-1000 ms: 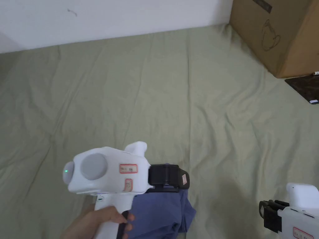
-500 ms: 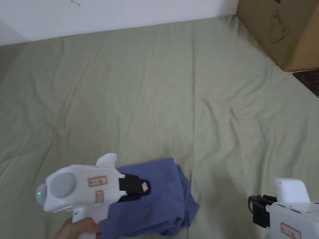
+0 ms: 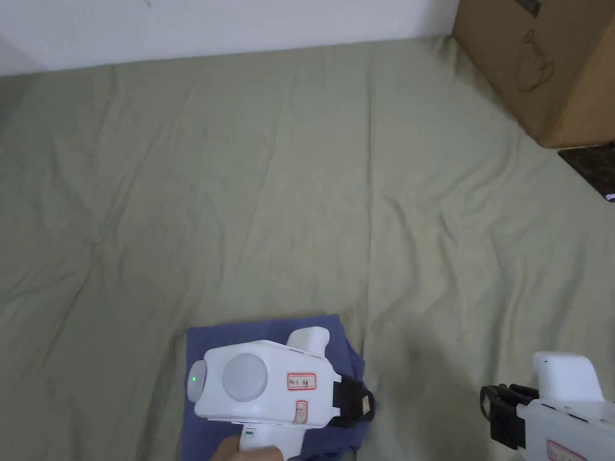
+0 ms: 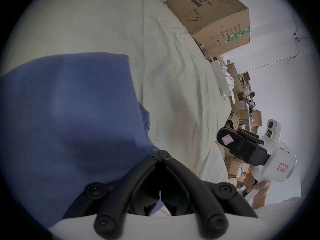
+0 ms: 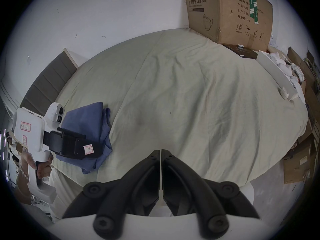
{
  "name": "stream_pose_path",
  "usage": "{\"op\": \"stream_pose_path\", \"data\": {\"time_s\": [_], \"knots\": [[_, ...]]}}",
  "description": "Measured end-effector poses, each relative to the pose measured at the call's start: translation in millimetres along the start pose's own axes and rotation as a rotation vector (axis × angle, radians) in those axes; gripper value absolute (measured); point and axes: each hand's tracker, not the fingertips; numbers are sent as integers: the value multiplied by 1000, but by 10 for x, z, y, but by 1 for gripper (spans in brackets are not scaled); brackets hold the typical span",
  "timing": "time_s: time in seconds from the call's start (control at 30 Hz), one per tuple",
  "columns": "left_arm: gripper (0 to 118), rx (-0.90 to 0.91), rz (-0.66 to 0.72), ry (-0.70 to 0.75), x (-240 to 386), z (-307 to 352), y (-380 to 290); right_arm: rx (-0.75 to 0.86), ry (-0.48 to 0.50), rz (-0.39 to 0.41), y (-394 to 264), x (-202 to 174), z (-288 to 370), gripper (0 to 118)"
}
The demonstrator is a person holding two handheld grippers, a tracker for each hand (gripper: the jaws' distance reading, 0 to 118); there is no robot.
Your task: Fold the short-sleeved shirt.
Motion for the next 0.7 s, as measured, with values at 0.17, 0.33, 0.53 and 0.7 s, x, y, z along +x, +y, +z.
{"op": "stream_pose_path", "data": {"time_s": [0.17, 0.33, 0.53, 0.7], "knots": [[0, 46, -90, -31, 129, 294, -111, -4, 20, 45, 65, -167, -35, 2], [0, 255, -11, -80, 2, 1184, -233, 12, 71, 148, 227, -473, -82, 2], [0, 396, 131, 31, -663, 1877, -602, 13, 204, 296, 444, -1092, -282, 2], [0, 431, 233, 32, -1076, 2041, -855, -53, 277, 359, 519, -1541, -578, 2]]}}
